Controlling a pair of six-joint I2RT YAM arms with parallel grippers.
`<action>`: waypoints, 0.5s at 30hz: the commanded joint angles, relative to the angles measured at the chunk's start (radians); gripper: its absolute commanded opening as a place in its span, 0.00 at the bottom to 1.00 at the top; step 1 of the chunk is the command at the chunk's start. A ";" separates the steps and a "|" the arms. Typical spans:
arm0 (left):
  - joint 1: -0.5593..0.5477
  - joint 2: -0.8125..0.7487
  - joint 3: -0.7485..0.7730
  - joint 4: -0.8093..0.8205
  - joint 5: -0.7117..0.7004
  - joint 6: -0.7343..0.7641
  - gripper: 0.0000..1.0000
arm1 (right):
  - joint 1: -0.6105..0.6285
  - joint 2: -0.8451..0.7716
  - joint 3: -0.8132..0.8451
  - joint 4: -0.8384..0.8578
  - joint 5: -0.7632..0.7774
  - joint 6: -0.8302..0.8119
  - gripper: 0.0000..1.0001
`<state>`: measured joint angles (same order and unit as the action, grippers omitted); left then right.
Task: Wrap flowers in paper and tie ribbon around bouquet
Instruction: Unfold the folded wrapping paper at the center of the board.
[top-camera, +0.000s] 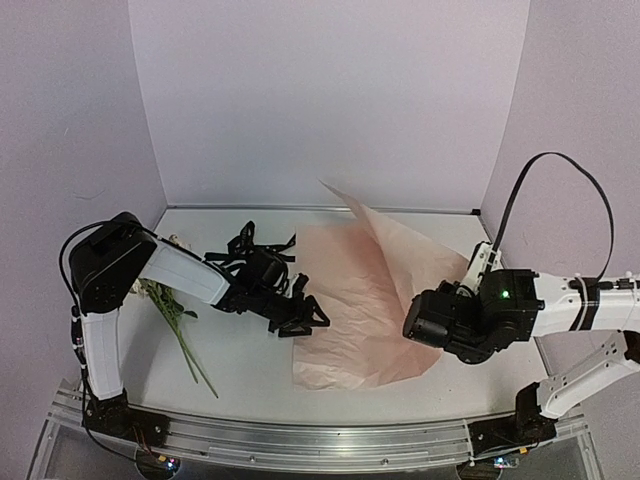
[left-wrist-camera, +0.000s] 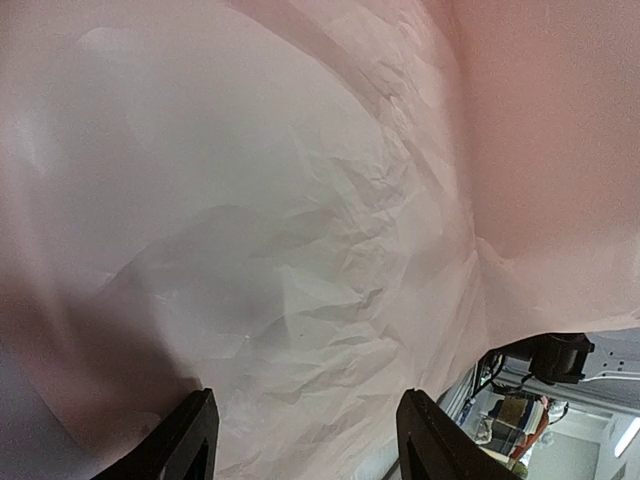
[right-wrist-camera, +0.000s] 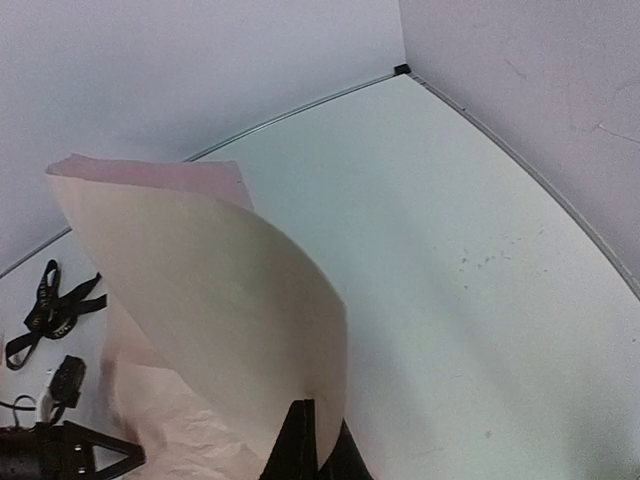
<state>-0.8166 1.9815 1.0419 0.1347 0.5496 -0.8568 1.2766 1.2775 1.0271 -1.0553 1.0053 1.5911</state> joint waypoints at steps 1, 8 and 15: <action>0.027 -0.028 -0.111 -0.231 -0.155 0.036 0.64 | -0.012 -0.054 -0.084 -0.224 -0.016 0.170 0.00; 0.043 -0.063 -0.165 -0.271 -0.196 0.067 0.64 | 0.007 -0.019 -0.156 -0.262 -0.162 0.247 0.08; 0.109 -0.091 -0.210 -0.315 -0.224 0.138 0.63 | 0.054 -0.063 -0.221 -0.264 -0.234 0.198 0.53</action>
<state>-0.7640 1.8578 0.9158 0.0696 0.4589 -0.7846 1.3171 1.2591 0.8488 -1.2743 0.8230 1.8054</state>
